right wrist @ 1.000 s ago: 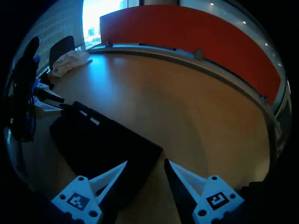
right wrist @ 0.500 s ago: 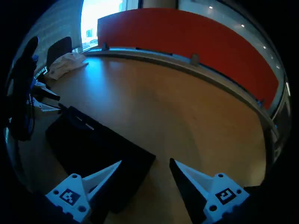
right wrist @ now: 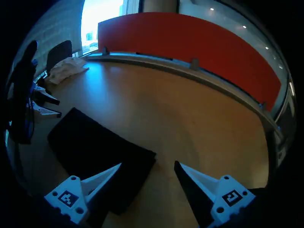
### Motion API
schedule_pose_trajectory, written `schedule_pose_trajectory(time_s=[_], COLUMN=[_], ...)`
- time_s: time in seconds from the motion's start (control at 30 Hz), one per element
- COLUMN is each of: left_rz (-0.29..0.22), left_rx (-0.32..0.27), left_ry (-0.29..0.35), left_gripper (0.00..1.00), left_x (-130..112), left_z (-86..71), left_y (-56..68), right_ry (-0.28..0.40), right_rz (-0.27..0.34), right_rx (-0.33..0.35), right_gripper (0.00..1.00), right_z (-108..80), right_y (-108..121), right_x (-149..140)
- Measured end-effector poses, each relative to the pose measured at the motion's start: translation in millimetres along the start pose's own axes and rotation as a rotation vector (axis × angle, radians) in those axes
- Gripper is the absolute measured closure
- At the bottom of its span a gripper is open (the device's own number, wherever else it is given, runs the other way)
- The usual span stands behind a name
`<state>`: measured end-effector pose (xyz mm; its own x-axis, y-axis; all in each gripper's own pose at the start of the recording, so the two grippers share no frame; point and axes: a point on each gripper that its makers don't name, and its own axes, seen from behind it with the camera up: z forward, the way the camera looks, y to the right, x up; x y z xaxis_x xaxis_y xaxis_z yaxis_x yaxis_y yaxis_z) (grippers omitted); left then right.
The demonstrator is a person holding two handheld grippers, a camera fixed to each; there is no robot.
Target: Fold towel
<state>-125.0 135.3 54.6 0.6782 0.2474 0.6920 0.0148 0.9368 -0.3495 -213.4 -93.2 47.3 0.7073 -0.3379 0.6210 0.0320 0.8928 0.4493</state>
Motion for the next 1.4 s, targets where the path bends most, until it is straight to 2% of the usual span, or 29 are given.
schedule_pose_trajectory(time_s=[0.37, 0.77, 1.07, 1.4], left_rz=[-0.012, -0.058, -0.072, -0.114], left_rx=[0.001, 0.022, 0.035, 0.059], left_ry=[0.004, 0.0, 0.01, 0.023], left_gripper=[0.07, 0.07, 0.07, 0.07], left_x=[-9.2, -34.9, -40.7, -55.8], left_z=[-14.2, -38.1, -47.7, -67.9], left_y=[2.3, -1.3, -5.2, -8.5], right_ry=[0.009, 0.015, 0.018, 0.022], right_rz=[0.001, 0.014, 0.0, -0.051], right_rx=[0.008, 0.004, 0.017, 0.076], right_gripper=[0.03, 0.03, 0.03, 0.03], right_z=[-19.7, -45.0, -50.0, -56.5], right_y=[-9.6, -18.9, -25.4, -38.1], right_x=[-4.7, -16.9, -18.7, -21.7])
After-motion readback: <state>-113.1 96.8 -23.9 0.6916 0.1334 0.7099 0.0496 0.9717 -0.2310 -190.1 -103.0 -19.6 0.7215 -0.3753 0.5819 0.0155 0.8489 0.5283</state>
